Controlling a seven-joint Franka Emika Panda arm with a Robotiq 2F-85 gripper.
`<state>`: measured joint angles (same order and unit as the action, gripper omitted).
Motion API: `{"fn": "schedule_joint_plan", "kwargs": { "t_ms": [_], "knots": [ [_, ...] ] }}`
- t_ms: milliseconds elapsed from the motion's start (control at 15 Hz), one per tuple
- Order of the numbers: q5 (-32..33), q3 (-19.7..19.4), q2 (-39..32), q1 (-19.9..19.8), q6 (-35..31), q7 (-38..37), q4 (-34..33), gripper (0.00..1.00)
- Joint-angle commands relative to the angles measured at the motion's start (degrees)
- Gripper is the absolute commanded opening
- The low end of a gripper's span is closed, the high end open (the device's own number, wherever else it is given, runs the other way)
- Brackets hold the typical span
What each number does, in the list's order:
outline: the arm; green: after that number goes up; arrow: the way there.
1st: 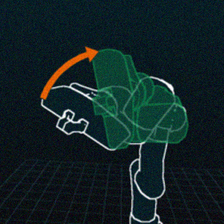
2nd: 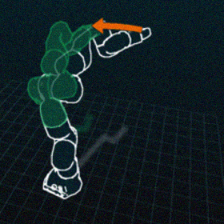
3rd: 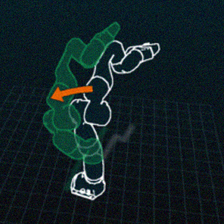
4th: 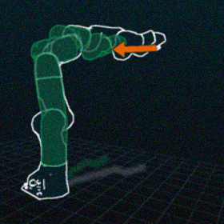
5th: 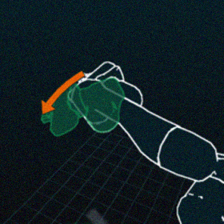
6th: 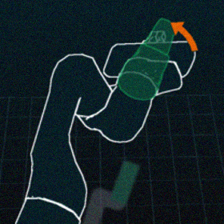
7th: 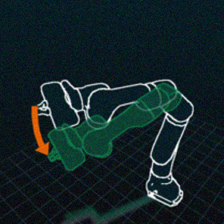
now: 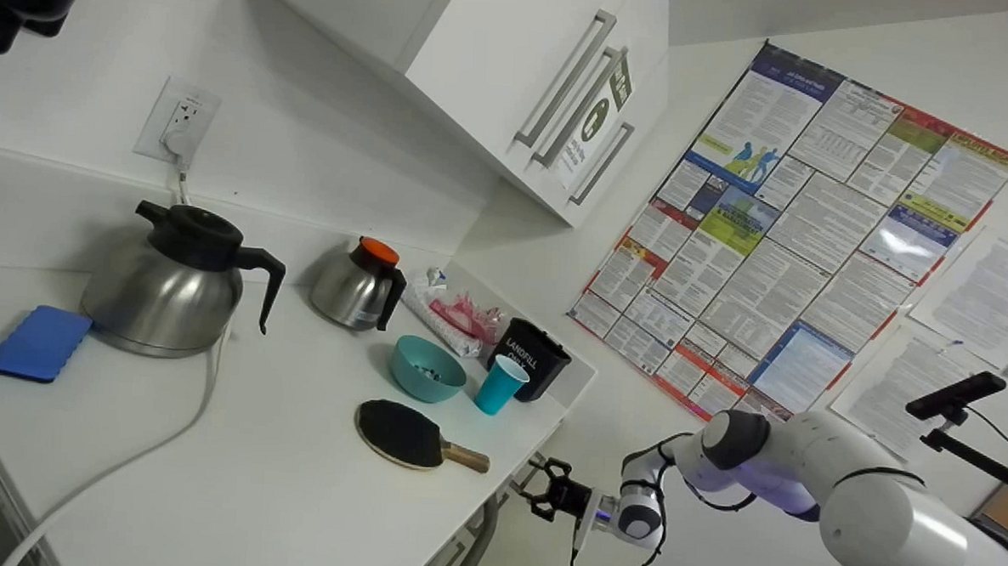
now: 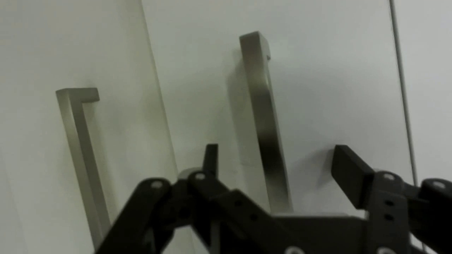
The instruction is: Open the topmost drawer on the right
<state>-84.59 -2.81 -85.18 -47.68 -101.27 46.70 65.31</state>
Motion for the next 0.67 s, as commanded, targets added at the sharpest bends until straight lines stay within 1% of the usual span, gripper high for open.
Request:
{"fn": "schedule_joint_plan", "kwargs": {
  "t_ms": [0,333,467,600],
  "knots": [
    [-0.4,-0.3,0.0,0.6,-1.3,2.4,-0.1,0.51],
    [-0.7,0.0,0.0,0.1,-0.7,5.8,-0.3,0.12],
    [-0.8,0.0,0.0,-0.2,-0.8,7.0,-0.2,0.0],
    [-1.0,0.1,-0.1,-1.3,0.4,9.8,0.3,0.05]
  ]
}}
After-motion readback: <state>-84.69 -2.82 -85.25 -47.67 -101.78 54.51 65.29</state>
